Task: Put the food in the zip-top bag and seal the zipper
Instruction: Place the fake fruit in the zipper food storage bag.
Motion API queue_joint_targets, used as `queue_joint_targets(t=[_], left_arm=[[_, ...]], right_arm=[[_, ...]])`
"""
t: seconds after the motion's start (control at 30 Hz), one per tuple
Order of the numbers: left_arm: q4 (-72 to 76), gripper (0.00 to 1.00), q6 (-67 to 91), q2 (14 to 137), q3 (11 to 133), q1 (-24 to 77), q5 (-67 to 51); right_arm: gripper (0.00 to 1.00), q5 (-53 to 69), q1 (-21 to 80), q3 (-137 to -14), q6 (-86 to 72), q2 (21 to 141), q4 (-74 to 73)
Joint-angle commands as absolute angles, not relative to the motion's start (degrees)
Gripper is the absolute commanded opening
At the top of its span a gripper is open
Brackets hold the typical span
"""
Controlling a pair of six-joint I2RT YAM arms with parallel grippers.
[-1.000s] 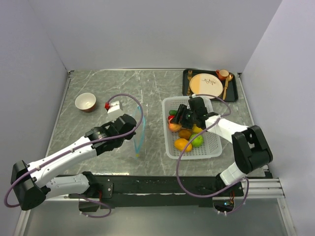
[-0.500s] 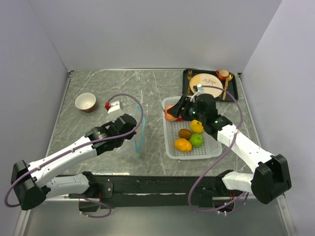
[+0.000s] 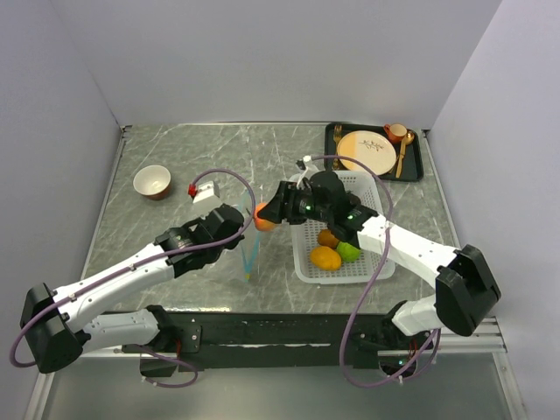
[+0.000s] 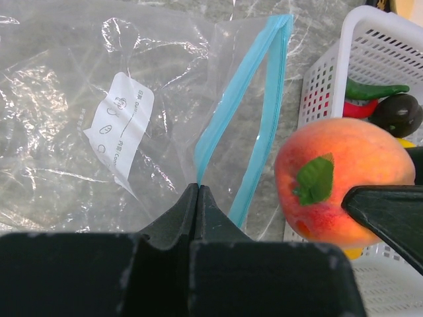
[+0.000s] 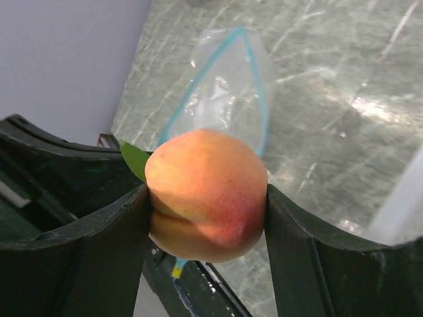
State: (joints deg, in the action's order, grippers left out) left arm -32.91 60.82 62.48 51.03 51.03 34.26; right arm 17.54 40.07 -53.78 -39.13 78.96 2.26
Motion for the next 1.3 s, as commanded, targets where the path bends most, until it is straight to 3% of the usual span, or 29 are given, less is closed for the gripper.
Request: queue_joint_targets(t=[0.0, 0.33, 0.57, 0.67, 0.8, 0.9, 0.97, 1.27], left_arm=[[-29.9, 0.01, 61.3, 62.4, 50.4, 51.0, 33.3], [-27.4, 0.01, 60.7, 59.3, 49.2, 51.0, 31.3], [-28.6, 0.01, 61.3, 57.7, 48.9, 51.0, 32.5], [-28.7, 0.01, 61.2, 57.2, 49.0, 51.0, 32.9], [-28.9, 0.01, 61.3, 56.9, 49.0, 51.0, 33.0], [-29.3, 0.01, 61.6, 56.5, 49.0, 51.0, 33.2], [-29.6, 0.01, 61.7, 56.3, 48.9, 50.9, 33.6], [-30.4, 0.01, 63.8, 53.7, 48.4, 51.0, 35.1]], right_arm=[[0.27, 16.3, 41.7, -57.0, -39.8, 80.7, 5.9], [0.3, 17.0, 42.5, -55.6, -41.5, 87.5, 11.9], [0.33, 13.2, 44.0, -60.8, -39.6, 90.9, 4.8], [0.44, 11.9, 44.6, -63.1, -38.1, 91.8, 1.4], [0.69, 11.4, 44.9, -62.9, -37.3, 91.0, 1.1], [0.79, 8.6, 45.0, -62.2, -36.6, 87.6, 0.4], [1.0, 7.2, 44.8, -61.2, -35.4, 85.5, -0.8], [1.0, -3.1, 42.7, -58.1, -34.5, 75.1, -6.3]])
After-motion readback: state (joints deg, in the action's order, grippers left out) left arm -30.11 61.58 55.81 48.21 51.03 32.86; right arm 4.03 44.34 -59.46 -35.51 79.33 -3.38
